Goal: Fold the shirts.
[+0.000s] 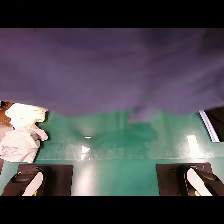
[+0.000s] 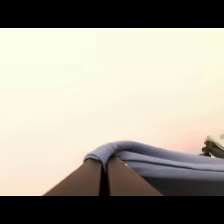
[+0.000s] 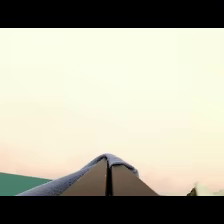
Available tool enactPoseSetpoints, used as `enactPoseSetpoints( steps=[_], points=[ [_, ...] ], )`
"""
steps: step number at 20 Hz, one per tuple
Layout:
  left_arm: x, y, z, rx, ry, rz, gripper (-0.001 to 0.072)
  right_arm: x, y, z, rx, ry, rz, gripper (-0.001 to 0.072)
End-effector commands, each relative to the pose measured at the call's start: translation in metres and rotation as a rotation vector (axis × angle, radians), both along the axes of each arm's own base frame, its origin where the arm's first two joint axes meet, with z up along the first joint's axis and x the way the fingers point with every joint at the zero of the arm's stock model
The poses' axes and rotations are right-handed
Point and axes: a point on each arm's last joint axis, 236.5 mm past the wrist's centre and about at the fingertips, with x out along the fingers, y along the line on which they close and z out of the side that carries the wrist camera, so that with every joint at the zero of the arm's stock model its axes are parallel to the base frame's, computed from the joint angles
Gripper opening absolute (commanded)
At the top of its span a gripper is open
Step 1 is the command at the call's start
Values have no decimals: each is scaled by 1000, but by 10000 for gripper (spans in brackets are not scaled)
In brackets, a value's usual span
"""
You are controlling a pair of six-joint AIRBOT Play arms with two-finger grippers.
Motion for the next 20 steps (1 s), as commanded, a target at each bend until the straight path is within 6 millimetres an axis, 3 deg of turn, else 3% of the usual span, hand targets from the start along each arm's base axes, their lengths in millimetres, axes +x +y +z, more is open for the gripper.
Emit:
enactPoseSetpoints(
  steps=[1, 3, 4, 7, 9, 12, 14, 16, 17, 20],
  points=[
    [-1, -1, -13, 9, 42, 1, 24, -7, -6, -1, -29, 13, -42, 10],
    [46, 3, -55, -6, 211, -9, 24, 23, -15, -37, 0, 135, -35, 10],
    [74, 4, -88, -6, 330, -17, 24, 45, -21, -64, 21, 226, -29, 10],
    [157, 10, -214, -26, 741, -46, 25, 111, -38, -179, 83, 628, 19, 10],
    [198, 12, -305, -59, 993, -66, 25, 146, -38, -262, 118, 895, 74, 10],
    [230, 15, -433, -111, 1321, -81, 25, 183, -27, -372, 176, 1196, 150, 10],
    [247, 17, -495, -150, 1464, -79, 25, 203, -19, -438, 211, 1342, 179, 10],
    [275, 20, -535, -177, 1495, -70, 25, 227, -16, -486, 246, 1399, 173, 10],
    [291, 21, -545, -196, 1467, -67, 25, 241, -17, -501, 260, 1392, 161, 10],
    [344, 22, -546, -338, 1314, -47, 25, 284, -19, -527, 299, 1312, 112, 10]
  ],
)
